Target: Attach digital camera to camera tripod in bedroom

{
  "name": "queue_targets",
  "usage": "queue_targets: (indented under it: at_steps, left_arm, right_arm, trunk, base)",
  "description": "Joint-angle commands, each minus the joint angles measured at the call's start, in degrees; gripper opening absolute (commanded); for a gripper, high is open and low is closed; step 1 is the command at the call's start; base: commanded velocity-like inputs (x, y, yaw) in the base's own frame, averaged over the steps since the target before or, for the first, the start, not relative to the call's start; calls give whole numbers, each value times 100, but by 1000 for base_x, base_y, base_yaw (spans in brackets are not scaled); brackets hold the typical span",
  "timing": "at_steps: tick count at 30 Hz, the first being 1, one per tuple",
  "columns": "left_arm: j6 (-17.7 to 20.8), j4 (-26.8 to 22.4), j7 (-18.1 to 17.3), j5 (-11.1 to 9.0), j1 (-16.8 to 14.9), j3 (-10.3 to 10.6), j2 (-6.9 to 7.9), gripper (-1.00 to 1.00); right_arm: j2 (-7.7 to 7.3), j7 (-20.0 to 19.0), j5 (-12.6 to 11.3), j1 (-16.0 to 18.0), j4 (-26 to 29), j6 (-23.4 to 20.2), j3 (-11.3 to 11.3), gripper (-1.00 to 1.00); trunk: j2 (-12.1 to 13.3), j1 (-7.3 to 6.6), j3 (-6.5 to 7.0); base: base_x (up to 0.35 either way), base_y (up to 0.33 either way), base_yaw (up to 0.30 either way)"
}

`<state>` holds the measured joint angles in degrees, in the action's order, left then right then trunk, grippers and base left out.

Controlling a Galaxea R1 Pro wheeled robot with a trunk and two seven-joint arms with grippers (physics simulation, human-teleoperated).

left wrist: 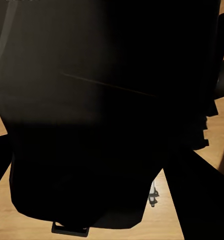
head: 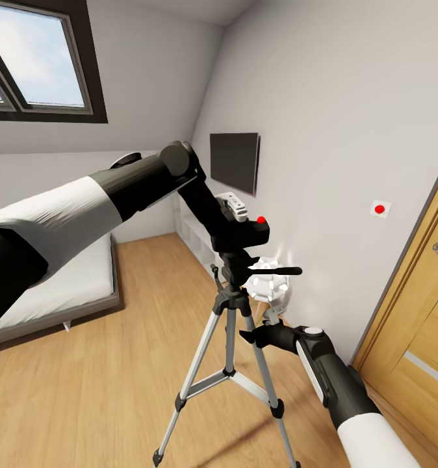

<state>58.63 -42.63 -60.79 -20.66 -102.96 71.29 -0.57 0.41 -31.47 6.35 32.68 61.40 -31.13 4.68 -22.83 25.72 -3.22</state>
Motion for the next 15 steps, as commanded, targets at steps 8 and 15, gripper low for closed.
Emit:
queue_targets:
  at_steps: [8,15]
  left_arm:
    - [43,1,-30,-1,-4,43,-4,-100]
    - [43,7,-30,0,-4,46,-4,-100]
  right_arm:
    - [3,-41,63,76,-143,27,-3,100]
    - [3,-40,67,122,-244,62,-3,100]
  trunk:
    - [-9,6,-17]
    - [-9,6,-17]
  base:
    - [0,0,0]
    - [0,0,0]
